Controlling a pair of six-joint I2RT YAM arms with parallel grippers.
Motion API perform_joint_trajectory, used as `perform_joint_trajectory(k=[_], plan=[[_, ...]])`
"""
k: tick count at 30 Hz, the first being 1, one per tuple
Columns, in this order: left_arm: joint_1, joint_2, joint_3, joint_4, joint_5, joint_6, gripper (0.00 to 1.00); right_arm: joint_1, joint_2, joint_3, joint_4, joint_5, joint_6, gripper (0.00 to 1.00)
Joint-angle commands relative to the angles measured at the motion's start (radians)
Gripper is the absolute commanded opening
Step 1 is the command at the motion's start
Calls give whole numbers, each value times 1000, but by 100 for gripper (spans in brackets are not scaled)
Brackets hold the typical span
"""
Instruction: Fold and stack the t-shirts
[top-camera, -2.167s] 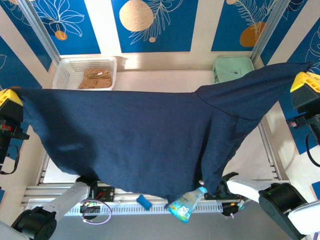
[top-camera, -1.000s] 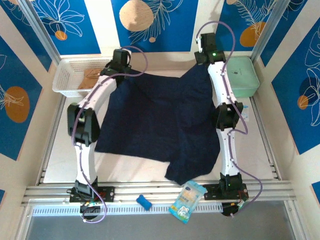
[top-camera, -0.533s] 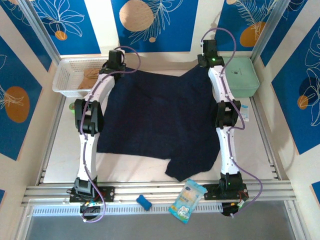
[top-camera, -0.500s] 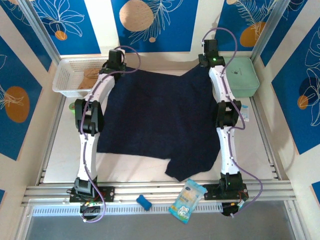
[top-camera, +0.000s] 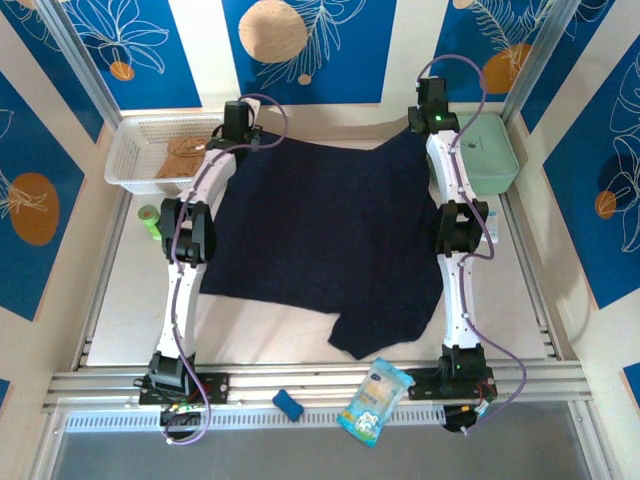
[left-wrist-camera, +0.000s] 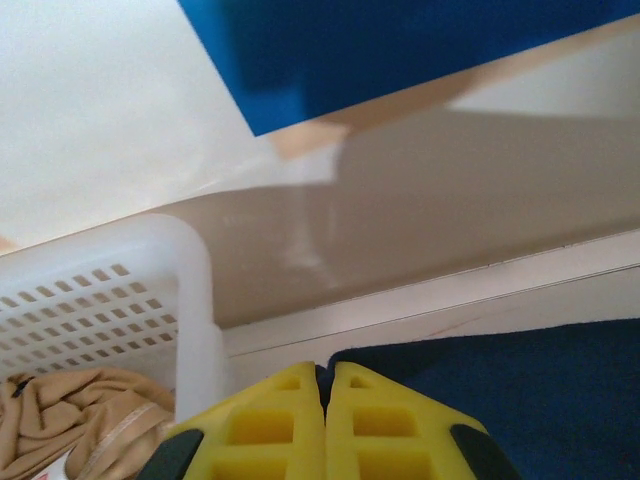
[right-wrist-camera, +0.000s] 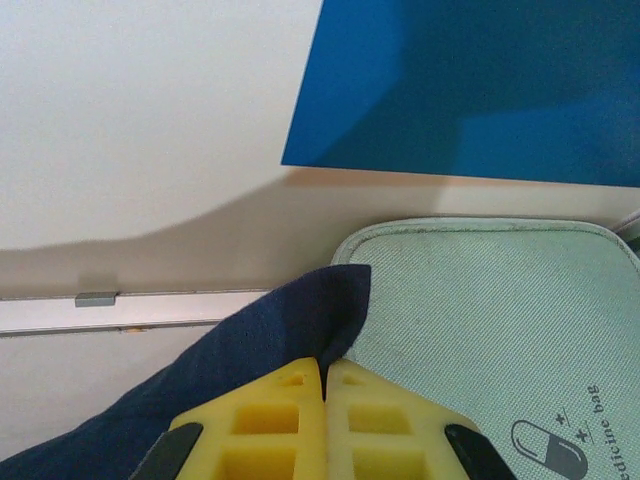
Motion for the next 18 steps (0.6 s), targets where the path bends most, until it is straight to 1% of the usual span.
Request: perform_joint_trajectory(k=[1, 9, 12, 15, 17, 18], plan=[[7, 48, 65, 49, 30, 13, 0, -4, -41, 11, 37, 52, -8, 0], [6, 89, 84, 117, 20, 39, 0, -7, -46, 9, 44, 99, -3, 0], [5, 94, 95, 128, 11, 49, 0, -9, -46, 8, 34, 94, 11, 0], [5, 87, 101, 141, -7, 61, 0, -11, -57, 9, -1, 54, 49, 0], [5, 76, 101, 141, -19, 70, 0, -17, -78, 0, -36, -17, 90, 0], [5, 68, 99, 140, -23, 74, 0, -24, -96, -18, -47, -77, 112, 0]])
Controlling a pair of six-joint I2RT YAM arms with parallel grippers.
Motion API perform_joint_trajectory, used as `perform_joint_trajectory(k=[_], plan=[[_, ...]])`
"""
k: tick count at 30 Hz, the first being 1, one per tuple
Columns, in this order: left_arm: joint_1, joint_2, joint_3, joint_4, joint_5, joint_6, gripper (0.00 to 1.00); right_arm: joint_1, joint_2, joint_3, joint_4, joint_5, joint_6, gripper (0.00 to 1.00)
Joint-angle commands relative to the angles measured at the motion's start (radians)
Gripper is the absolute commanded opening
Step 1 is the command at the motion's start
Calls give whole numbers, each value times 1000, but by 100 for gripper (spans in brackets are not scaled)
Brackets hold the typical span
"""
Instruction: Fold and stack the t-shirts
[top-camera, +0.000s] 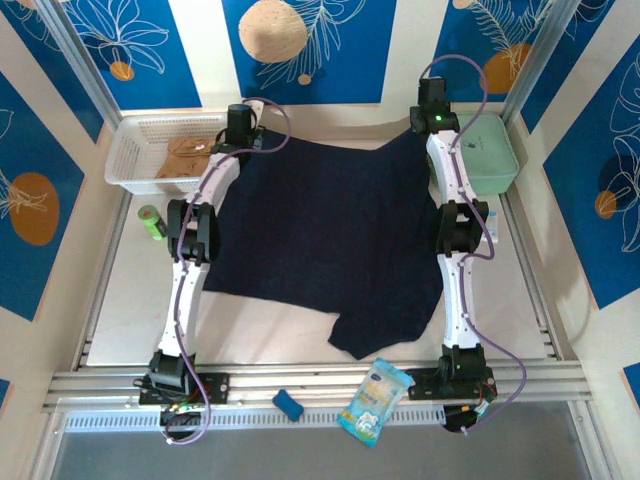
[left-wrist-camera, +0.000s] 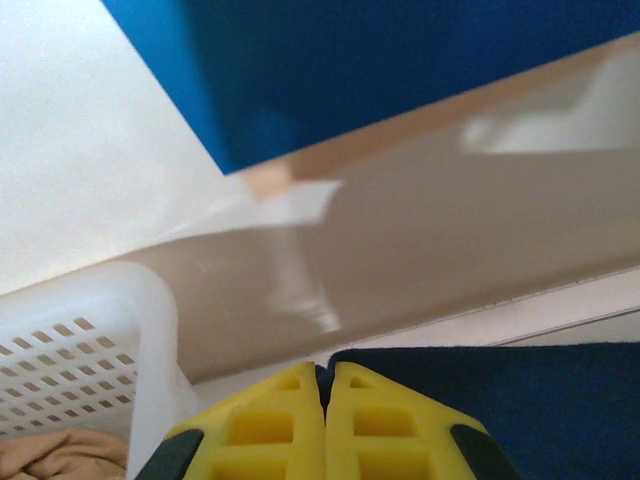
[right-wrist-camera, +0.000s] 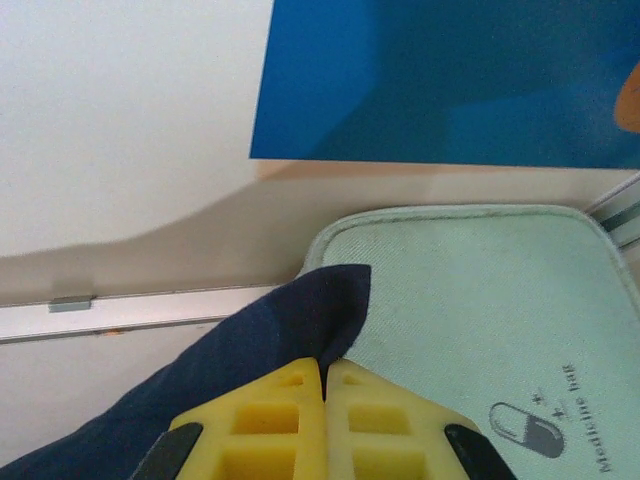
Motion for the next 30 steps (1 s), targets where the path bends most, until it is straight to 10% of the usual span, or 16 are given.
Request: perform_joint_trajectory(k=[1, 8, 30], plan=[[5, -24, 35, 37, -31, 33, 0, -25, -118, -47, -30, -155, 94, 0], [5, -89, -48, 57, -28, 68, 0, -52, -264, -277, -1, -407, 201, 0], [8, -254, -380, 219, -73, 179, 0, -65, -704, -1007, 205, -532, 284, 0]])
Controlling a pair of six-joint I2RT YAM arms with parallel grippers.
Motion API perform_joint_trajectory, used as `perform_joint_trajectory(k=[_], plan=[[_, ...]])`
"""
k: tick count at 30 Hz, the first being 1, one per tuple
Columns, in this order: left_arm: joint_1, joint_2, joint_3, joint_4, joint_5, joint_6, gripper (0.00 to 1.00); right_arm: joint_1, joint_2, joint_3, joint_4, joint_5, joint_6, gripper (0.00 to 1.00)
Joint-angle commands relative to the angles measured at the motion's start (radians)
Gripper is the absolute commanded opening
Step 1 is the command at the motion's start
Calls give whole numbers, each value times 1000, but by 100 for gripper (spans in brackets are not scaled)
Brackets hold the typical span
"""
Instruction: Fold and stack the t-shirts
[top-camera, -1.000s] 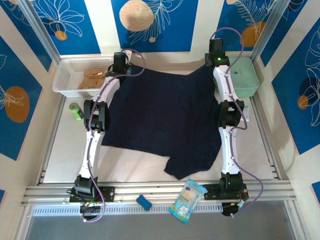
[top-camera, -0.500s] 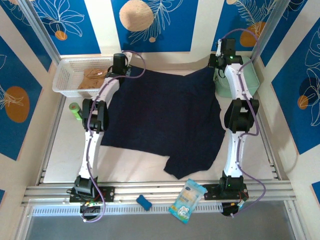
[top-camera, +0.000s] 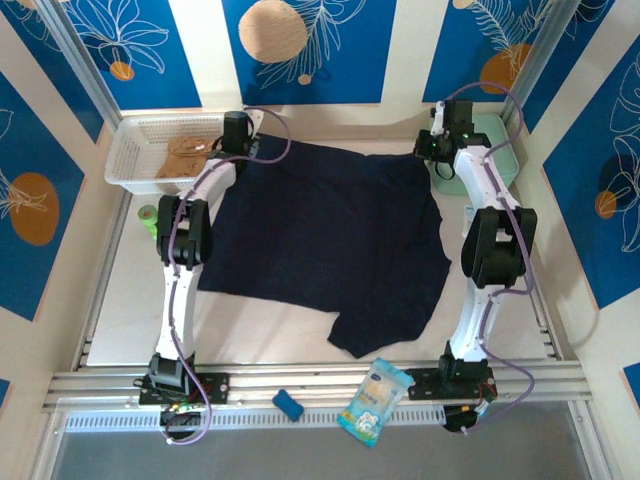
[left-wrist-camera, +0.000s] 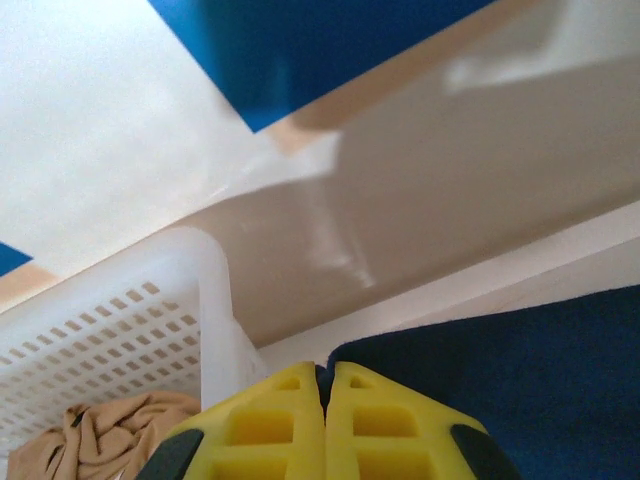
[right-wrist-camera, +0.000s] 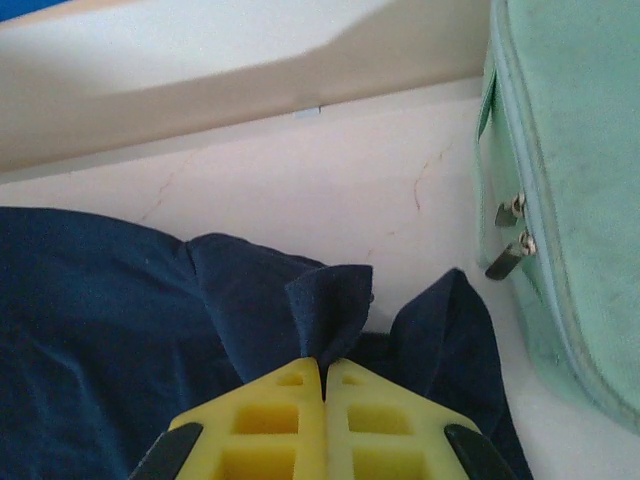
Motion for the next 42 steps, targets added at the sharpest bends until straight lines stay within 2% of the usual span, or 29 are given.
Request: perform_joint_trajectory(k=[1, 23, 35, 42], plan=[[9, -79, -49, 64, -26, 29, 0, -6, -86, -65, 48, -32, 23, 0], [9, -253, -343, 161, -31, 56, 0, -60, -374, -454, 109, -49, 37, 0], [5, -333, -506, 190, -31, 53, 0, -63, -447, -586, 130, -90, 74, 0], [-4, -379, -581, 187, -34, 60, 0, -32, -470, -630, 119, -71, 83, 0]])
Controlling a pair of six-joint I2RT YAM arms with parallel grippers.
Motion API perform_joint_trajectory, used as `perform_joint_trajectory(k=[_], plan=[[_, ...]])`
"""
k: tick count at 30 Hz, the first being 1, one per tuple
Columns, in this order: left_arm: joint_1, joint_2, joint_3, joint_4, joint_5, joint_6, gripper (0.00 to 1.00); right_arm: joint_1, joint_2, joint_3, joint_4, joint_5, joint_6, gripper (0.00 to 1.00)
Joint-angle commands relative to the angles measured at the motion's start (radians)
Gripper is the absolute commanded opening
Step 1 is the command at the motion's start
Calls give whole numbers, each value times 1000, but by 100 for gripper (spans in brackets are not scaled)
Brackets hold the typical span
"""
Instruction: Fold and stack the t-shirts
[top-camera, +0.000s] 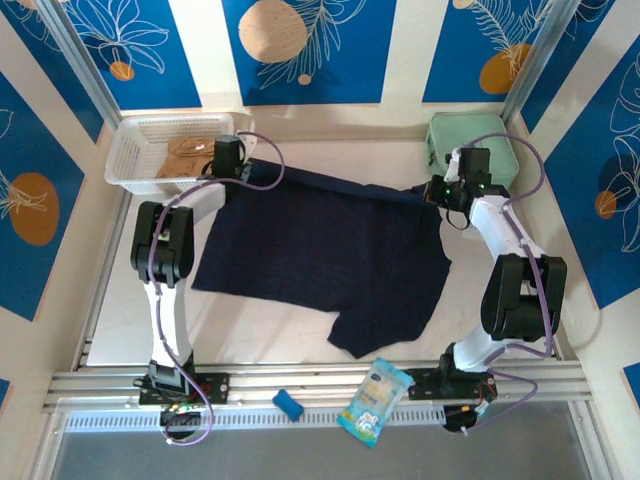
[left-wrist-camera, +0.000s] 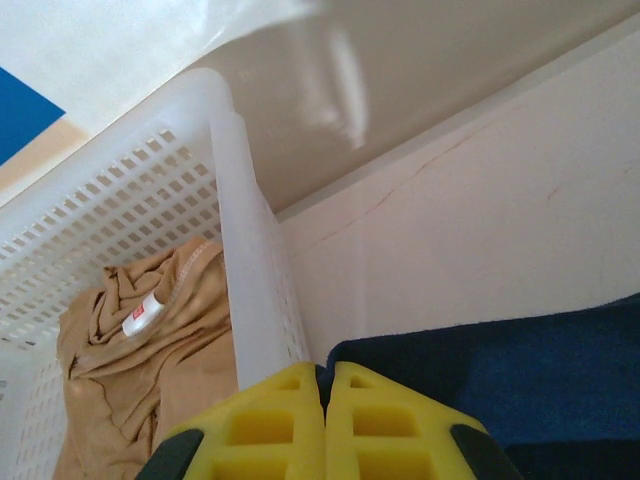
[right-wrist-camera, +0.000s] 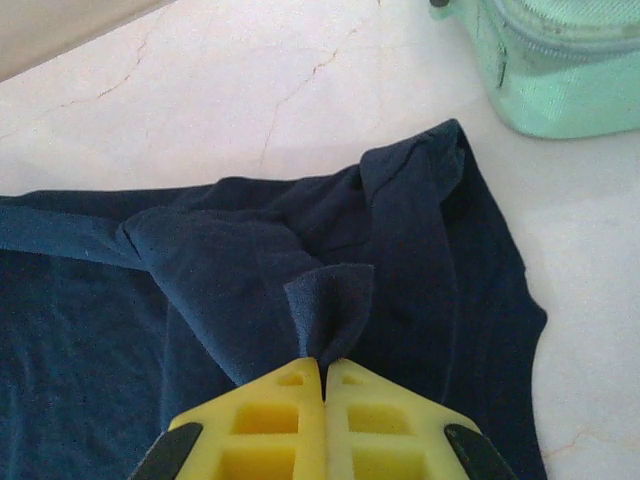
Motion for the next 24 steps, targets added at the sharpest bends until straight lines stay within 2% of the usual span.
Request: perform_joint_trajectory(k=[1, 5, 11, 14, 16, 22, 24], plan=[[-6, -61, -35, 25, -19, 17, 0, 20, -51, -20, -4, 0, 13, 0], [-15, -70, -75, 23, -32, 36, 0, 47, -67, -44, -22, 28, 8, 0], [-24, -77, -127, 5, -62, 47, 8, 69, -75, -75, -51, 47, 9, 0], [-25, -93, -158, -6, -74, 47, 24, 87, -64, -81, -71, 59, 8, 0], [-25, -108, -186, -5, -76, 49, 29, 103, -50, -80, -89, 77, 7, 0], [-25, -160, -255, 6, -73, 37, 55, 147, 19, -65, -148, 136, 7, 0], [-27, -175, -257, -14, -58, 28, 58, 155, 42, -60, -167, 159, 10, 0]])
